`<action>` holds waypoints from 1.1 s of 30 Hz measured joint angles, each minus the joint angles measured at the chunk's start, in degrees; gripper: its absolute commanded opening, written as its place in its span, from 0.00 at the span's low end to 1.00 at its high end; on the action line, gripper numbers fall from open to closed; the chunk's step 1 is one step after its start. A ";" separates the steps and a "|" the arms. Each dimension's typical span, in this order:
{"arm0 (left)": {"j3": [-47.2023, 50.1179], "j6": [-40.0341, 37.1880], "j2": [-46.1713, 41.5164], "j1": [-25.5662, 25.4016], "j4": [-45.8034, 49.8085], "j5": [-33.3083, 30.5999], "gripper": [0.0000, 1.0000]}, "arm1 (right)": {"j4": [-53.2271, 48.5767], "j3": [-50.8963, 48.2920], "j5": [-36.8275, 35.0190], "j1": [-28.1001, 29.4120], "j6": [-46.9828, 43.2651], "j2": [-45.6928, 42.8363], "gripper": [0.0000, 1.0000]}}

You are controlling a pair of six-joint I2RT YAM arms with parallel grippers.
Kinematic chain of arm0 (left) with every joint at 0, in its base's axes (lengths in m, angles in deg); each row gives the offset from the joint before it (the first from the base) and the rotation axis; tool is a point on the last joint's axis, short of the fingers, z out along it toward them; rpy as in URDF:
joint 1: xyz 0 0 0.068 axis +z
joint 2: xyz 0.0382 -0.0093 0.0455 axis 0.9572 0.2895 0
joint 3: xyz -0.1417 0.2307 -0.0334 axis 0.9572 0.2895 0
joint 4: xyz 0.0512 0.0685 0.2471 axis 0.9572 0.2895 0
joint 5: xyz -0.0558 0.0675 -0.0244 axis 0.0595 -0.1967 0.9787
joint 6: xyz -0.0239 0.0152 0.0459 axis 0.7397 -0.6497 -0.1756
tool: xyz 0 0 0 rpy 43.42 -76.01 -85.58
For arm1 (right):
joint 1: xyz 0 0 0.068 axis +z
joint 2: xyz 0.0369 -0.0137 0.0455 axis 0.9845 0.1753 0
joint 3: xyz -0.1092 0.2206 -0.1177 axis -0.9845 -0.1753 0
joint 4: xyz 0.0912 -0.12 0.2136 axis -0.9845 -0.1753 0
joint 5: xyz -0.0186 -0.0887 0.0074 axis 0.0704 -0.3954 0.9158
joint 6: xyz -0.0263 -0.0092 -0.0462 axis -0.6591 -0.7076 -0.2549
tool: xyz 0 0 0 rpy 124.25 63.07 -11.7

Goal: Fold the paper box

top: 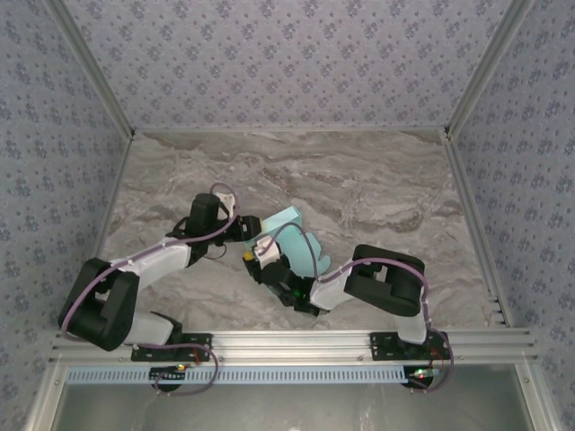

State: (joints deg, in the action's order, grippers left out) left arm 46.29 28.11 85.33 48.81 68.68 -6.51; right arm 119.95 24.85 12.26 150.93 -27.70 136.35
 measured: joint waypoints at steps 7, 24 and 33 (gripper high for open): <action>0.35 0.00 -0.39 0.00 -0.04 0.00 0.46 | -2.64 0.00 -2.71 -0.15 0.35 0.00 0.52; 0.92 1.51 -0.44 0.00 -1.07 -0.02 0.45 | 0.94 2.78 -0.90 0.98 -0.33 1.51 0.81; 1.51 2.12 -0.42 0.00 -2.16 -0.02 0.45 | -1.20 3.56 -3.65 -1.77 3.17 2.64 0.67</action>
State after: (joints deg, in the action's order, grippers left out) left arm 47.79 30.23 84.92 48.81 66.52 -6.53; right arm 118.74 28.41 8.61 149.16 -24.53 139.00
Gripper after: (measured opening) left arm 0.451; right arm 0.679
